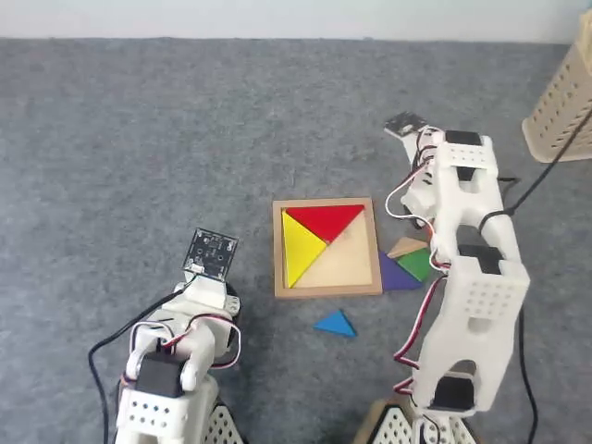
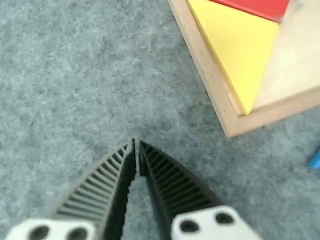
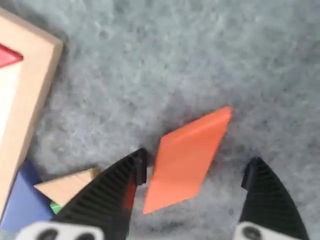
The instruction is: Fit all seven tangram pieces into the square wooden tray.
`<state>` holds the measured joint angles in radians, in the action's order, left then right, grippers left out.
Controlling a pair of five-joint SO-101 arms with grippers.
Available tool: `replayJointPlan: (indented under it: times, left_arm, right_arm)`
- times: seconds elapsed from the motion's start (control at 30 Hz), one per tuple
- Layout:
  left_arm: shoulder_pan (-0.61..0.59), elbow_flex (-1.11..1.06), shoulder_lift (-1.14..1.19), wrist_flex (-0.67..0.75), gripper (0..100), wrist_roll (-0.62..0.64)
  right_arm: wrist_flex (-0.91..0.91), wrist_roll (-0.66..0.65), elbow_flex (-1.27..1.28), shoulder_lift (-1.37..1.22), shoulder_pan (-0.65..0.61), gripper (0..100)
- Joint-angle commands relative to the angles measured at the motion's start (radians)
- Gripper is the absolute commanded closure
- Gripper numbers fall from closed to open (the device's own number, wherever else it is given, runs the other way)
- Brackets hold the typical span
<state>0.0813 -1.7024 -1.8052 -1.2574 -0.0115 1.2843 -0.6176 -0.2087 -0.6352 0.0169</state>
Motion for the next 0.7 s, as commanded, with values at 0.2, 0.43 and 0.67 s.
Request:
replayJointPlan:
  times: [0.2, 0.43, 0.67]
  left_arm:
    - [-0.003, 0.018, -0.02, -0.006, 99, 0.006]
    - [-0.003, 0.018, -0.02, -0.006, 99, 0.006]
    - [-0.003, 0.018, -0.02, -0.006, 99, 0.006]
  right_arm:
    - [0.044, 0.187, -0.123, 0.051, -0.012, 96.6]
    - [0.15, 0.339, -0.137, 0.234, -0.096, 99.2]
    - [0.246, 0.494, -0.133, 0.386, -0.263, 99.2]
